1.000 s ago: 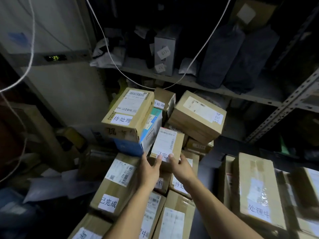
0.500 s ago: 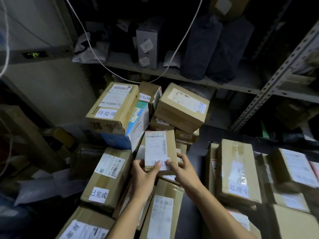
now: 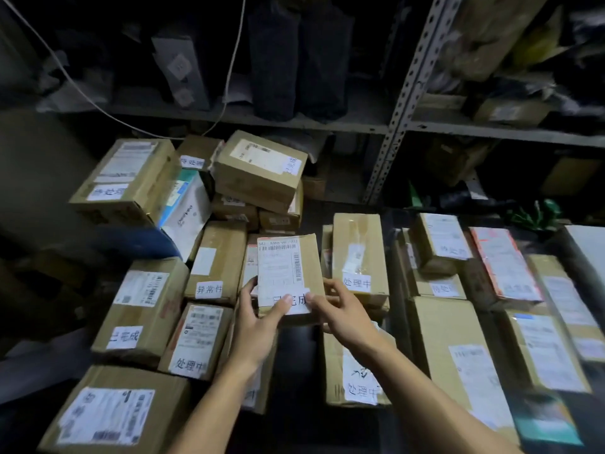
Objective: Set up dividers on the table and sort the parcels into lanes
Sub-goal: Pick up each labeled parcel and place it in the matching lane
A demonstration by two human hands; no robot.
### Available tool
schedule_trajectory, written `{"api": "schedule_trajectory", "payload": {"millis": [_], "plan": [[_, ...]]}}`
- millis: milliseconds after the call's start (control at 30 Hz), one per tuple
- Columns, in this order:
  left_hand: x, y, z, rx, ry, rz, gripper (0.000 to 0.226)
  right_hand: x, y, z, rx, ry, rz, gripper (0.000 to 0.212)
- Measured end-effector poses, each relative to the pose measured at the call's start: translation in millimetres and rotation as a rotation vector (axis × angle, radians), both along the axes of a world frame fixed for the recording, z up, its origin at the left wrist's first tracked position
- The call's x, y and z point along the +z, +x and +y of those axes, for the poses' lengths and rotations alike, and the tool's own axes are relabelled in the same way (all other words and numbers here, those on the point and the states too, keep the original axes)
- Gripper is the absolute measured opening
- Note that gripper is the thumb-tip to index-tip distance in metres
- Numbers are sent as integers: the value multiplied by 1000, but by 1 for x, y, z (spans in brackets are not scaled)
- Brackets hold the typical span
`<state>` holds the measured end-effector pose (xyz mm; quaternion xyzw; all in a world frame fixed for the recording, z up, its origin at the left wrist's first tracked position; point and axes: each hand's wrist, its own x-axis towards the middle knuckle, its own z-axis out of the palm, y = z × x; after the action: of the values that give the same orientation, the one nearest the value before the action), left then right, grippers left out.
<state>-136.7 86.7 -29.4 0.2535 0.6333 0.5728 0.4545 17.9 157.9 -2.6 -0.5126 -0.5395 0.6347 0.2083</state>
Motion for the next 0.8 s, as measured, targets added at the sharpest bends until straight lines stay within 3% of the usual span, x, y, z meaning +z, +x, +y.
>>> {"api": "schedule_trajectory", "payload": {"millis": [600,733,800], "plan": [[30,210,42,-325,0,25,61,25,227,-2,-285,70,-37,26],[29,263,50,-374,-14,67,61,24,283,-4,-351,76,-56,43],[29,291,55,-405,-32,89,59,21,311,-4,-385,59,-32,42]]}}
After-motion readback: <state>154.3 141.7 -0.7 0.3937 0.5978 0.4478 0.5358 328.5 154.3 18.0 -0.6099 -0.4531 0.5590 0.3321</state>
